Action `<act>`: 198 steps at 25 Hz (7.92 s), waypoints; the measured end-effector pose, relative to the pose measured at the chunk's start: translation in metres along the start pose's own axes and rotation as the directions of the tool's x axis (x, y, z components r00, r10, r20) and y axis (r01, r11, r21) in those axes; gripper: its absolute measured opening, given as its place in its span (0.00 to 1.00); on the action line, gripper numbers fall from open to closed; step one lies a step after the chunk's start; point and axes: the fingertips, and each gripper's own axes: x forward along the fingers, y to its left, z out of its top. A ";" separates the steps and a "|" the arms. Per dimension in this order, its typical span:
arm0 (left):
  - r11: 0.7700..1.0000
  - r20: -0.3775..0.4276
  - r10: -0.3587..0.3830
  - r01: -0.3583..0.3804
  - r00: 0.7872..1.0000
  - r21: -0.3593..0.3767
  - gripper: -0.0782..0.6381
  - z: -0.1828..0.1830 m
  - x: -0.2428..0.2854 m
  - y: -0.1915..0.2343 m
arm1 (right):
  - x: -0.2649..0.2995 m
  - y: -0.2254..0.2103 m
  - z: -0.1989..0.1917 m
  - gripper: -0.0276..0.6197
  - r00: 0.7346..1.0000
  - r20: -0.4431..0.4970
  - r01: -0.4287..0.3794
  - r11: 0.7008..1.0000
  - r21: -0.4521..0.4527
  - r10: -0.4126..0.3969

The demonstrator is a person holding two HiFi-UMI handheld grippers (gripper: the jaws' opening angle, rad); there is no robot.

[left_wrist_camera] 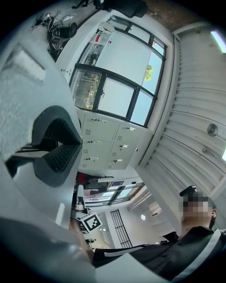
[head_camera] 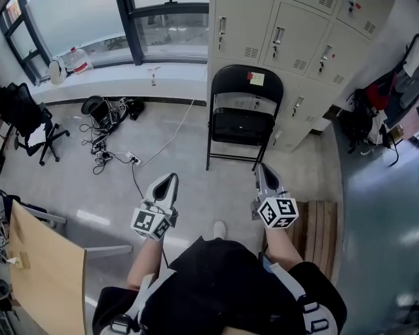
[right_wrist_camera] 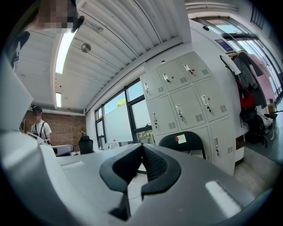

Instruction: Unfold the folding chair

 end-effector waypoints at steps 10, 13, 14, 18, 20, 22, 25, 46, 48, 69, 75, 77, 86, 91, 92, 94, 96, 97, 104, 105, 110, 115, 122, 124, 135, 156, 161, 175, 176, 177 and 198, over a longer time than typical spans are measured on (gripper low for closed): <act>1.000 -0.030 0.015 -0.016 0.999 -0.023 0.11 -0.019 0.096 -0.003 | 0.053 -0.077 0.015 0.05 0.999 -0.026 -0.032 0.999 0.012 0.032; 1.000 -0.047 -0.005 0.004 0.999 -0.020 0.11 -0.025 0.115 -0.007 | 0.057 -0.093 0.011 0.05 0.999 -0.031 -0.017 0.999 0.034 0.018; 1.000 -0.050 -0.012 0.011 0.999 -0.020 0.11 -0.026 0.121 -0.007 | 0.059 -0.098 0.012 0.05 1.000 -0.026 -0.008 0.999 0.038 0.009; 0.999 -0.055 -0.037 0.036 0.998 -0.025 0.11 -0.027 0.142 -0.003 | 0.066 -0.111 0.016 0.05 1.000 0.001 0.030 0.998 0.059 -0.030; 0.998 -0.055 -0.048 0.046 0.997 -0.033 0.11 -0.030 0.153 0.002 | 0.071 -0.115 0.014 0.05 0.999 0.000 0.041 0.997 0.067 -0.042; 0.997 -0.052 -0.065 0.062 0.997 -0.044 0.11 -0.033 0.168 0.006 | 0.078 -0.122 0.013 0.05 0.998 0.000 0.063 0.996 0.064 -0.064; 0.995 -0.051 -0.094 0.092 0.994 -0.048 0.11 -0.038 0.190 0.016 | 0.092 -0.132 0.011 0.05 0.995 -0.011 0.102 0.993 0.064 -0.102; 0.965 -0.137 -0.261 0.256 0.956 -0.052 0.11 -0.057 0.361 0.165 | 0.299 -0.157 -0.022 0.05 0.964 -0.125 0.254 0.947 0.198 -0.233; 0.958 -0.157 -0.285 0.281 0.946 -0.050 0.11 -0.064 0.375 0.177 | 0.309 -0.159 -0.032 0.05 0.955 -0.152 0.285 0.935 0.211 -0.257; 0.920 -0.351 -0.379 0.388 0.856 -0.046 0.28 -0.157 0.509 0.238 | 0.341 -0.213 -0.122 0.05 0.815 -0.384 0.560 0.759 0.332 -0.433; 0.913 -0.429 -0.381 0.406 0.819 -0.035 0.39 -0.183 0.564 0.246 | 0.352 -0.238 -0.131 0.07 0.792 -0.431 0.587 0.734 0.341 -0.433; 0.909 -0.464 -0.391 0.412 0.795 -0.058 0.45 -0.198 0.579 0.249 | 0.357 -0.247 -0.137 0.07 0.785 -0.448 0.594 0.725 0.349 -0.428; 0.864 -0.548 -0.471 0.488 0.691 -0.127 0.50 -0.239 0.618 0.246 | 0.363 -0.273 -0.164 0.07 0.736 -0.527 0.653 0.652 0.386 -0.426; 0.841 -0.543 -0.496 0.531 0.678 -0.106 0.49 -0.242 0.628 0.232 | 0.369 -0.268 -0.184 0.12 0.702 -0.599 0.685 0.596 0.419 -0.385; 0.836 -0.541 -0.498 0.540 0.678 -0.092 0.49 -0.241 0.631 0.231 | 0.373 -0.265 -0.190 0.15 0.697 -0.617 0.689 0.579 0.436 -0.365; 0.828 -0.531 -0.505 0.556 0.680 -0.074 0.49 -0.238 0.633 0.226 | 0.377 -0.261 -0.202 0.20 0.682 -0.651 0.707 0.531 0.467 -0.334; 0.827 -0.523 -0.505 0.558 0.687 -0.066 0.46 -0.235 0.635 0.220 | 0.377 -0.258 -0.215 0.28 0.667 -0.677 0.725 0.477 0.497 -0.310; 0.830 -0.522 -0.500 0.554 0.691 -0.061 0.44 -0.235 0.635 0.220 | 0.378 -0.258 -0.221 0.31 0.665 -0.685 0.730 0.452 0.512 -0.297; 0.837 -0.518 -0.481 0.546 0.707 -0.031 0.42 -0.232 0.635 0.221 | 0.396 -0.252 -0.268 0.49 0.667 -0.713 0.744 0.146 0.652 -0.218; 0.837 -0.514 -0.480 0.546 0.711 -0.027 0.42 -0.232 0.636 0.221 | 0.401 -0.251 -0.271 0.50 0.668 -0.709 0.742 0.126 0.658 -0.226; 0.828 -0.505 -0.489 0.561 0.711 -0.012 0.42 -0.232 0.636 0.219 | 0.420 -0.260 -0.288 0.50 0.622 -0.728 0.771 0.061 0.634 -0.290; 0.818 -0.497 -0.501 0.575 0.708 -0.005 0.41 -0.230 0.634 0.219 | 0.426 -0.264 -0.302 0.35 0.598 -0.730 0.776 0.009 0.631 -0.332; 0.794 -0.502 -0.521 0.607 0.691 0.011 0.40 -0.229 0.632 0.215 | 0.416 -0.258 -0.296 0.30 0.660 -0.631 0.719 0.098 0.688 -0.407; 0.791 -0.505 -0.524 0.611 0.686 0.009 0.40 -0.230 0.630 0.214 | 0.406 -0.253 -0.297 0.30 0.669 -0.620 0.710 0.103 0.697 -0.410; 0.788 -0.515 -0.534 0.615 0.671 -0.016 0.40 -0.234 0.606 0.202 | 0.329 -0.214 -0.318 0.31 0.746 -0.556 0.629 0.116 0.768 -0.366; 0.809 -0.526 -0.493 0.587 0.693 0.016 0.42 -0.260 0.543 0.176 | 0.182 -0.149 -0.419 0.38 0.815 -0.551 0.565 0.040 0.824 -0.180; 0.811 -0.504 -0.485 0.584 0.715 0.047 0.42 -0.257 0.528 0.167 | 0.163 -0.143 -0.433 0.38 0.826 -0.546 0.554 0.029 0.832 -0.139; 0.786 -0.461 -0.538 0.618 0.706 0.030 0.42 -0.281 0.479 0.153 | 0.088 -0.118 -0.521 0.46 0.786 -0.589 0.597 -0.018 0.802 -0.189; 0.783 -0.460 -0.542 0.621 0.703 0.027 0.42 -0.282 0.477 0.153 | 0.085 -0.117 -0.524 0.46 0.796 -0.574 0.583 -0.011 0.812 -0.191; 0.780 -0.458 -0.547 0.625 0.701 0.024 0.42 -0.284 0.474 0.152 | 0.080 -0.116 -0.527 0.45 0.806 -0.560 0.570 -0.003 0.822 -0.193; 0.781 -0.367 -0.584 0.624 0.724 -0.013 0.39 -0.300 0.414 0.121 | 0.013 -0.100 -0.601 0.56 0.759 -0.645 0.643 -0.054 0.764 -0.093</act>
